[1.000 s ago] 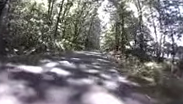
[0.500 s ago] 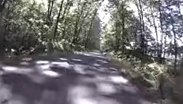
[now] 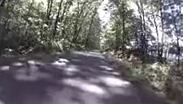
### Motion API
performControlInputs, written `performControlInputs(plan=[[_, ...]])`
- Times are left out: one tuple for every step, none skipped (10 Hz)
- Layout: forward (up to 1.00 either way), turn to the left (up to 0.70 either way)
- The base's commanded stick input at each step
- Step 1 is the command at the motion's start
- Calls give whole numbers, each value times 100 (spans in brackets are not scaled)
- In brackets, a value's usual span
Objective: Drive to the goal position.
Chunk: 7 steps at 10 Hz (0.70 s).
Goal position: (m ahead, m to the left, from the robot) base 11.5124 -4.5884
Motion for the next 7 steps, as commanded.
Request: performControlInputs(plan=[[45, 0], [45, 0], [45, 0], [45, 0], [45, 0], [45, 0], [45, 0]])
